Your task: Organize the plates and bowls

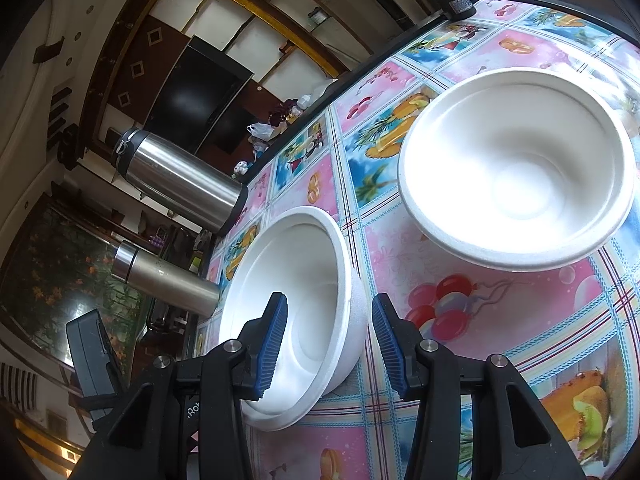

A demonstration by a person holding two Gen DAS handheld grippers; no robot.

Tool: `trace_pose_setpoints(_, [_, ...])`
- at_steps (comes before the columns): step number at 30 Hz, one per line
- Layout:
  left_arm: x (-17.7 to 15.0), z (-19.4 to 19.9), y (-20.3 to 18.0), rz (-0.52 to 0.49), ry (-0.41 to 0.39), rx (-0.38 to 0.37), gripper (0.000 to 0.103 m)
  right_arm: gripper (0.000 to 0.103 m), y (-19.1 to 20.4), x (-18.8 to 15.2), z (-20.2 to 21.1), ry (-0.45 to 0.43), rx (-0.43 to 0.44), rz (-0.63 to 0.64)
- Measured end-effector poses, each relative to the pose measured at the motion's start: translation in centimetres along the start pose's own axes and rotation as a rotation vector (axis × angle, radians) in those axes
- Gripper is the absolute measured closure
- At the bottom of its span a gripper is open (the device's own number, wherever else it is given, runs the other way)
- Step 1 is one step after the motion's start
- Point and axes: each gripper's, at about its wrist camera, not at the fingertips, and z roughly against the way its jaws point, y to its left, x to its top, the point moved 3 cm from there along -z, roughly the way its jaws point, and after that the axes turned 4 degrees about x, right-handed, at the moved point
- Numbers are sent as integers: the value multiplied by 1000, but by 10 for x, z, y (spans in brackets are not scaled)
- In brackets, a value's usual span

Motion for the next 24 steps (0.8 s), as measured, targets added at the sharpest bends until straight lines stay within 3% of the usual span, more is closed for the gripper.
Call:
trace_pose_setpoints(12, [-2, -3, -2, -4, 9, -1, 45, 63, 0, 0, -1, -1, -14, 9])
trace_pose_setpoints(16, [-3, -6, -2, -4, 19, -4, 45, 75, -1, 0, -4, 6, -22, 12])
trace_pose_setpoints(24, [-4, -8, -1, -1, 29, -15, 45, 79, -1, -2, -4, 7, -23, 10])
